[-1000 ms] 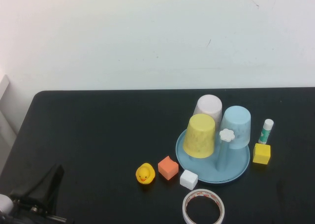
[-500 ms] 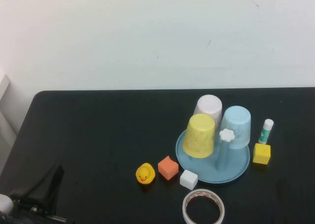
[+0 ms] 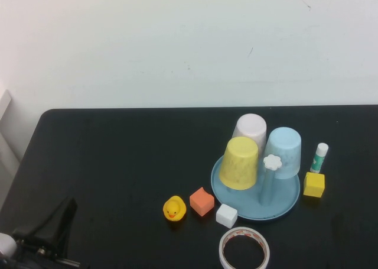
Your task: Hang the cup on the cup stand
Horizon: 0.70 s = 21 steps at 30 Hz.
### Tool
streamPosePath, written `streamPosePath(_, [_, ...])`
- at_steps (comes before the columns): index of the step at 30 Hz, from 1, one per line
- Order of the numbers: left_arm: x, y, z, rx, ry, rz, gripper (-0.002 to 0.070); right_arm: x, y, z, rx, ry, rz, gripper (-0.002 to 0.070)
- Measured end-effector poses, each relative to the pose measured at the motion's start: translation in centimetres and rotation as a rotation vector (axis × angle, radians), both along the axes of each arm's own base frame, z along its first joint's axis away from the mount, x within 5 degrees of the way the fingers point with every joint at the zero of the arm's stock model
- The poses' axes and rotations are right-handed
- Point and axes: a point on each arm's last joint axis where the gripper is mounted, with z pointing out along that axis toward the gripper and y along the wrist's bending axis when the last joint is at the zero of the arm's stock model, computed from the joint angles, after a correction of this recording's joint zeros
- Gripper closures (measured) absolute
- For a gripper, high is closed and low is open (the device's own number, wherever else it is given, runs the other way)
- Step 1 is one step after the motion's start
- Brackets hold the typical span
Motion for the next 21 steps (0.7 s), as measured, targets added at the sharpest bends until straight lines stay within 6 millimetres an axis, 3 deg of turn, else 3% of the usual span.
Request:
streamPosePath(8, [0.1,-0.1,-0.2,0.008,0.009,0.0,0.0676,-1.0,-1.2,-3.7,-0.01,-0.006,-0.117,0.0676])
streamPosePath(12, [0.3,-0.2,-0.9,0.039,0.045,0.0,0.0676,-1.3,-1.3,-6.4,0.091,0.056,-0.136,0.0676])
streamPosePath(17, [0.7,-0.6,-2.5,0.111,0.127,0.0,0.0676,-2.1,-1.8,-9.2,0.137,0.27,-0.223,0.0676])
streamPosePath(21, [1.1,-0.9,-4.8,0.21,0.241,0.0,0.0676,-2.3,-2.0,-10.4,0.149,0.296,-0.25,0.0676])
